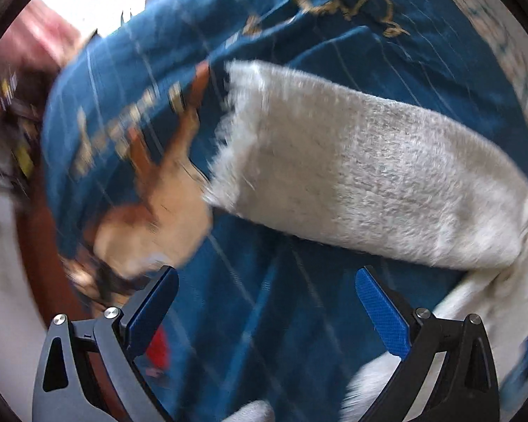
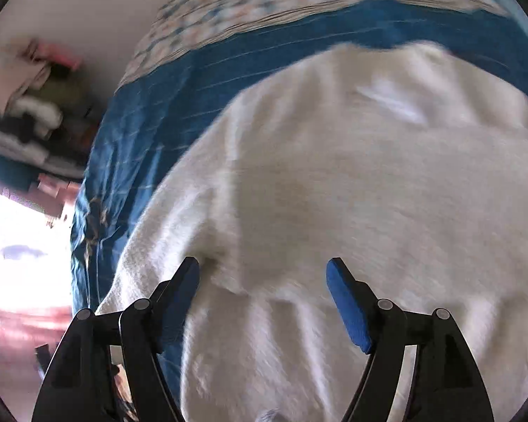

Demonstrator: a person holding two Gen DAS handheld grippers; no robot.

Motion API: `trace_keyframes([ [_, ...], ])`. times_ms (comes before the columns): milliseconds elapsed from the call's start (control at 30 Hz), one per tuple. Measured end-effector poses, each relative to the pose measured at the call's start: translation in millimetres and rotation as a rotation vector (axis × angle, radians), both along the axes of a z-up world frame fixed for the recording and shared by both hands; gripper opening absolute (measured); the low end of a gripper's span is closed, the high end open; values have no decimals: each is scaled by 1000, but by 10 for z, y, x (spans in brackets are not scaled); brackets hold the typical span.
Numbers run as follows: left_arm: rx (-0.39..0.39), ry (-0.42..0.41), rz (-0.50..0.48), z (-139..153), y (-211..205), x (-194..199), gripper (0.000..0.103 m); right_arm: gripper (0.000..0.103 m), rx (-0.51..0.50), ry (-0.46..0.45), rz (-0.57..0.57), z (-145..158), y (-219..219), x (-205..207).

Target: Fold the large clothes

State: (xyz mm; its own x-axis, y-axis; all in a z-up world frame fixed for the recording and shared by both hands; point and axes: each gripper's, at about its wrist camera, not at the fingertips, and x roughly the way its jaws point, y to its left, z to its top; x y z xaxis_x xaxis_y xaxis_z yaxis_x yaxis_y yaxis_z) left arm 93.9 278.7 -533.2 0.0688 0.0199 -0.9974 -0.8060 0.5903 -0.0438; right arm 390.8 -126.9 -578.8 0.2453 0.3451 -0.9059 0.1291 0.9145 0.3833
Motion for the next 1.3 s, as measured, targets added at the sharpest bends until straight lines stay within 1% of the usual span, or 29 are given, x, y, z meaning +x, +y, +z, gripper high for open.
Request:
trace_keyframes([
  [67,-64,-42,74,-151,108,5,102,76,-13,48,-40,-52,-195,-117],
  [133,-154,-110,203,-389,307,26,102,76,-12,77,-77,-134,-381,-172],
  [167,-176,-143,250,-468,388,40,102,76,-16,91,-88,-183,-445,-189],
  [200,-180,-163,289,-533,467,63,98,76,-28,110,-101,-273,-454,-228],
  [267,-125,-172,339,-599,625,168,88,76,-38,130,-121,-380,-417,-274],
  [300,-64,-179,348,-576,719,260,72,76,-36,130,-123,-359,-387,-269],
  [333,-31,-180,344,-552,761,319,48,76,-36,127,-123,-383,-338,-277],
  [367,-5,-201,326,-513,834,418,35,76,-45,123,-122,-414,-276,-279],
  [400,7,-254,294,-449,934,557,24,76,-68,120,-120,-440,-191,-277],
  [467,56,-297,246,-334,1060,759,24,76,-82,123,-125,-459,-72,-261],
  [500,74,-329,202,-279,1151,907,24,76,-83,128,-130,-482,-2,-239],
  [567,86,-381,116,-244,1334,1206,24,76,-76,134,-136,-491,75,-187],
  [633,55,-397,56,-325,1432,1414,25,76,-107,134,-123,-512,176,-110],
  [667,24,-391,35,-418,1545,1541,28,76,-135,134,-116,-504,211,-88],
  [733,-41,-382,32,-584,1659,1634,36,76,-227,131,-98,-535,310,19],
  [767,-58,-389,42,-608,1622,1660,38,76,-250,113,-101,-527,346,70],
  [833,-105,-459,81,-638,1674,1672,53,76,-226,67,-118,-507,404,156],
  [867,-118,-481,93,-600,1620,1691,56,75,-202,65,-133,-535,427,194],
  [900,-122,-495,111,-611,1633,1672,56,70,-121,72,-148,-620,461,252],
  [933,-120,-493,116,-626,1615,1660,56,46,-70,95,-152,-710,503,295],
  [967,-117,-486,119,-637,1624,1651,56,32,-40,126,-145,-808,571,344],
  [1000,-105,-476,116,-634,1636,1662,56,31,-52,156,-124,-931,677,401],
  [1033,-99,-470,115,-643,1609,1622,56,31,-83,159,-108,-975,735,432],
  [1100,-83,-448,111,-632,1562,1657,56,30,-96,164,-96,-988,783,472],
  [1167,-68,-427,104,-559,1470,1706,56,29,-65,168,-116,-895,746,472],
  [1200,-64,-429,102,-523,1457,1695,56,29,-66,128,-129,-749,704,438],
  [1233,-60,-428,102,-524,1415,1682,56,29,-107,109,-118,-670,733,445],
  [1267,-47,-423,104,-512,1388,1694,56,29,-134,107,-100,-656,754,445],
  [1300,-35,-427,104,-478,1374,1618,56,29,-121,131,-80,-743,784,442],
])
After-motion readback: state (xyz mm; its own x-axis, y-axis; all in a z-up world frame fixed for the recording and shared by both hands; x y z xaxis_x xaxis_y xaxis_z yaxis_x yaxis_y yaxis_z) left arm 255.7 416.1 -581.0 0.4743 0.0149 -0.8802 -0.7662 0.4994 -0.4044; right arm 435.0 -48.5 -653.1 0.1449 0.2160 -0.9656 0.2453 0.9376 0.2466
